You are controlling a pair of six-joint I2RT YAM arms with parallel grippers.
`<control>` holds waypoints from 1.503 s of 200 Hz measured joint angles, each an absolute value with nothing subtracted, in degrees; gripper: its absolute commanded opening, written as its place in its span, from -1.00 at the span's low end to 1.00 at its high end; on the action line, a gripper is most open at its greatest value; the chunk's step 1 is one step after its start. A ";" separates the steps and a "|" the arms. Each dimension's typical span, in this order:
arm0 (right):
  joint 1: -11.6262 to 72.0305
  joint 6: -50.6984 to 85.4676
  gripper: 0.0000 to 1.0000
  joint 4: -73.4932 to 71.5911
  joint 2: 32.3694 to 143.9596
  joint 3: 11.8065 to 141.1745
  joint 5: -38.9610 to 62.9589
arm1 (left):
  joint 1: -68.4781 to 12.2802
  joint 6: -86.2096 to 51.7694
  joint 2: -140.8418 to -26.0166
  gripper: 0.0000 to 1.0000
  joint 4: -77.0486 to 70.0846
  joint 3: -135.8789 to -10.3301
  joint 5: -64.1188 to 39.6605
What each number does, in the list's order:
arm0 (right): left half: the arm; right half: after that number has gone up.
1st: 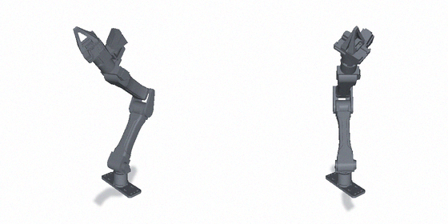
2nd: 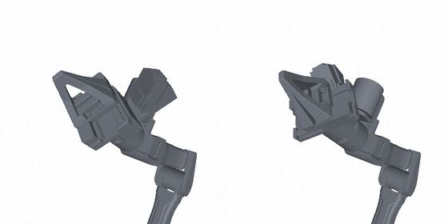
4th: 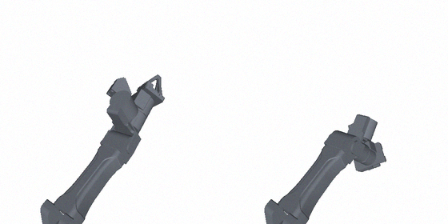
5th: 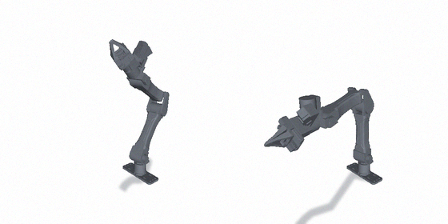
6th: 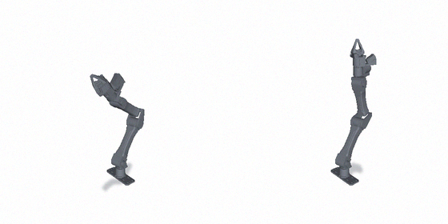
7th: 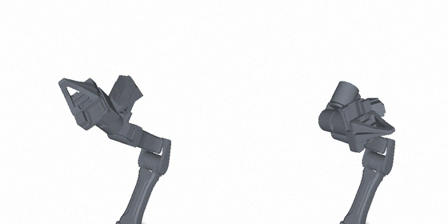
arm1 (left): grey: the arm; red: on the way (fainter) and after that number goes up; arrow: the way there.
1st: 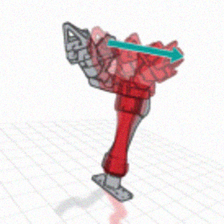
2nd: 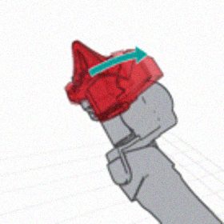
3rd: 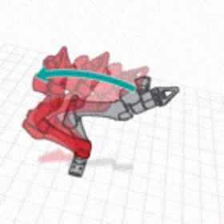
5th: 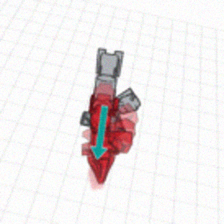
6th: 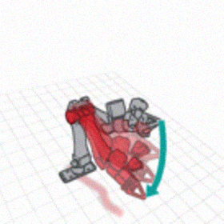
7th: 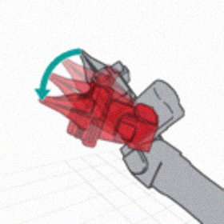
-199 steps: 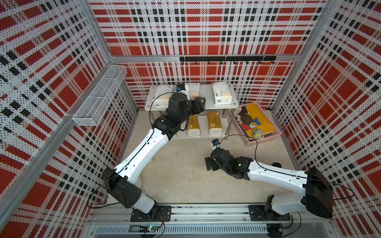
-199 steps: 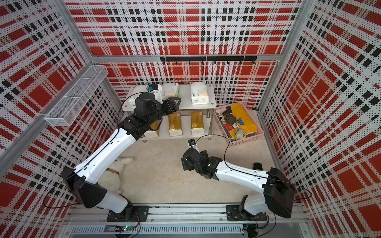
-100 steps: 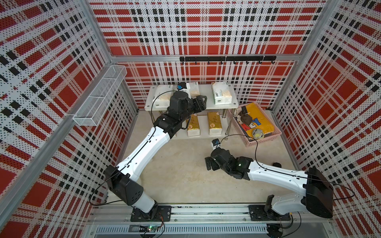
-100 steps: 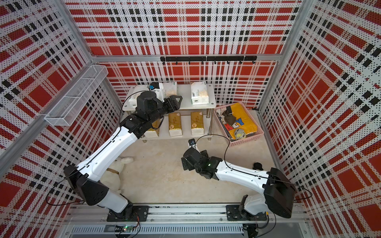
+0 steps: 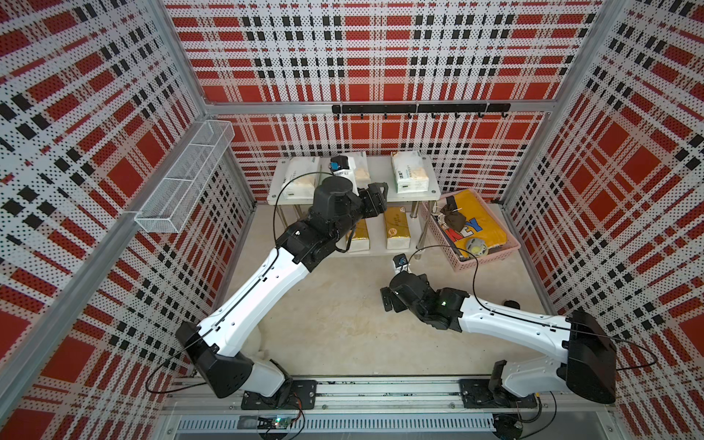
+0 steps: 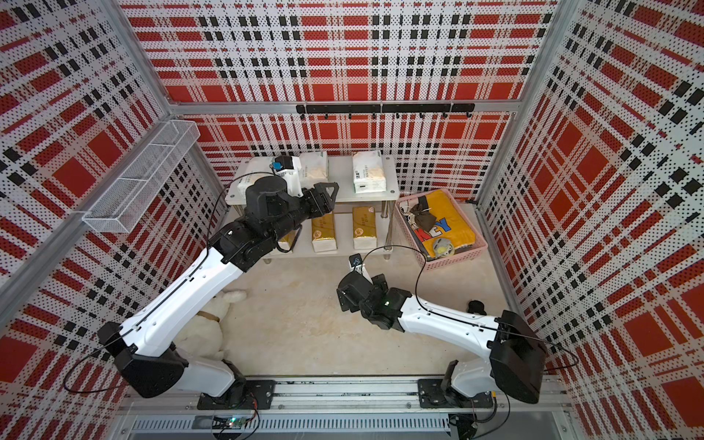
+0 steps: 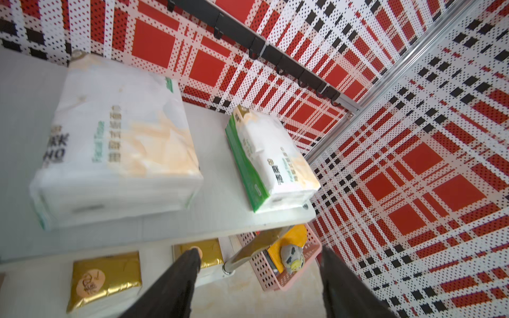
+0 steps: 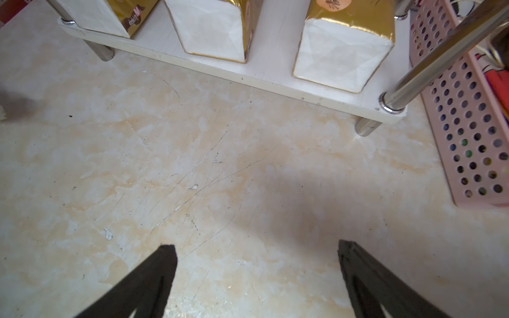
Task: Place the tissue boxes on the shelf by color
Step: Adjust the box of tissues on the shelf, then reset both arms
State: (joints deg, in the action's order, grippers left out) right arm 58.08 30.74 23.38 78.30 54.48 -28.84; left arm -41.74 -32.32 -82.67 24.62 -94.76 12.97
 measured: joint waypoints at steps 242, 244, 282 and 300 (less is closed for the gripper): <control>9.43 14.55 1.00 5.91 72.99 45.28 -19.77 | -25.19 -15.59 -56.21 0.86 -15.35 -19.27 36.07; 8.91 14.44 1.00 5.34 72.99 44.93 -19.46 | -25.04 -15.25 -55.86 0.86 -15.99 -18.68 36.25; 3.44 12.78 1.00 -4.86 73.91 37.60 -17.28 | -20.36 -10.94 -51.68 0.86 -23.88 -14.00 36.88; 3.44 11.88 1.00 -11.27 76.66 35.24 -17.32 | -18.20 -9.78 -52.36 0.85 -27.59 -13.98 36.62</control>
